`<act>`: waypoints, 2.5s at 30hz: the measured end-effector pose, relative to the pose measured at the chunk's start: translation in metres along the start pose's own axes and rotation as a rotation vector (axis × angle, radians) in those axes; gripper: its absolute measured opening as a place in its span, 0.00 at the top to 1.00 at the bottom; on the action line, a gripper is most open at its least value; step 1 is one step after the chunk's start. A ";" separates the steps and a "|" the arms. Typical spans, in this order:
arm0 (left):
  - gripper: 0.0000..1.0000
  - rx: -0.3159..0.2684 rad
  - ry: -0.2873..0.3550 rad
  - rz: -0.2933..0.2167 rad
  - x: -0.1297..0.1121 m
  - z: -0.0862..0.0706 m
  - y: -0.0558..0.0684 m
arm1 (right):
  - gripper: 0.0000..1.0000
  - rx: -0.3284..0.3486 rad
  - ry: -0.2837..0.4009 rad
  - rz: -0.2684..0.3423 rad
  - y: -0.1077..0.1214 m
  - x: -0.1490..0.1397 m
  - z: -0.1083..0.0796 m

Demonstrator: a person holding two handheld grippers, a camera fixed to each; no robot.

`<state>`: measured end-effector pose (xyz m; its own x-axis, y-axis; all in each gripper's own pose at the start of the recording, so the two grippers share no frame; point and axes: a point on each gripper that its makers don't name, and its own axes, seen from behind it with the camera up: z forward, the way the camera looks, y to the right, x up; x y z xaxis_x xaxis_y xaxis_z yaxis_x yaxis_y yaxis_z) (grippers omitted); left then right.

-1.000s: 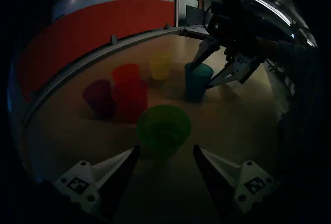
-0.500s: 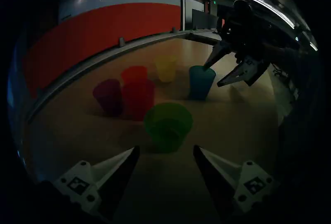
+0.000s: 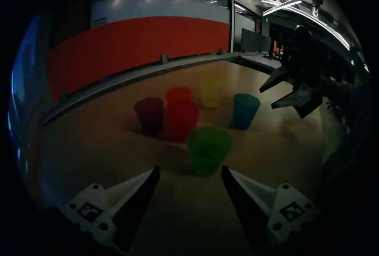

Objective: Pour water

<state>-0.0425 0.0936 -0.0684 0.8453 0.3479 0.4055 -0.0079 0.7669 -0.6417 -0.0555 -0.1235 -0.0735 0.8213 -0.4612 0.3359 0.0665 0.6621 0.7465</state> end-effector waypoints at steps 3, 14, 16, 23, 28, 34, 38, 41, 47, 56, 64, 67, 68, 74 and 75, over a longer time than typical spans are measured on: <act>0.04 0.038 0.037 -0.015 0.006 -0.007 -0.007 | 0.01 -0.028 0.028 0.017 0.004 0.006 -0.008; 0.04 0.251 0.207 -0.099 0.034 -0.031 -0.055 | 0.00 -0.191 0.141 0.066 0.030 0.031 -0.033; 0.04 0.280 0.238 -0.108 0.040 -0.035 -0.059 | 0.00 -0.221 0.162 0.072 0.034 0.036 -0.037; 0.04 0.374 0.349 -0.137 0.059 -0.050 -0.069 | 0.00 -0.353 0.252 0.103 0.054 0.051 -0.053; 0.04 0.435 0.400 -0.141 0.068 -0.059 -0.073 | 0.00 -0.431 0.316 0.131 0.067 0.058 -0.061; 0.04 0.480 0.457 -0.133 0.079 -0.065 -0.072 | 0.00 -0.523 0.389 0.170 0.082 0.066 -0.074; 0.04 0.511 0.490 -0.140 0.083 -0.067 -0.076 | 0.00 -0.590 0.442 0.204 0.094 0.069 -0.084; 0.04 0.538 0.510 -0.158 0.084 -0.068 -0.081 | 0.00 -0.629 0.472 0.225 0.100 0.070 -0.091; 0.04 0.589 0.551 -0.190 0.085 -0.072 -0.088 | 0.00 -0.714 0.510 0.270 0.112 0.066 -0.102; 0.04 0.622 0.567 -0.202 0.085 -0.075 -0.093 | 0.00 -0.814 0.540 0.302 0.123 0.061 -0.118; 0.04 0.625 0.580 -0.195 0.087 -0.073 -0.093 | 0.00 -0.858 0.548 0.309 0.126 0.061 -0.126; 0.04 0.633 0.576 -0.191 0.085 -0.072 -0.094 | 0.00 -0.861 0.555 0.314 0.126 0.062 -0.128; 0.04 0.639 0.574 -0.189 0.083 -0.072 -0.095 | 0.00 -0.861 0.557 0.316 0.126 0.062 -0.129; 0.04 0.665 0.572 -0.169 0.079 -0.070 -0.095 | 0.00 -0.861 0.561 0.318 0.124 0.062 -0.131; 0.04 0.667 0.573 -0.167 0.079 -0.069 -0.095 | 0.00 -0.862 0.560 0.319 0.123 0.062 -0.132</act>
<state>0.0618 0.0109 -0.0204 0.9989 0.0184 -0.0422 -0.0192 0.9996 -0.0186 0.0780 0.0076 -0.0364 0.9995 -0.0023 -0.0311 0.0004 0.9983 -0.0586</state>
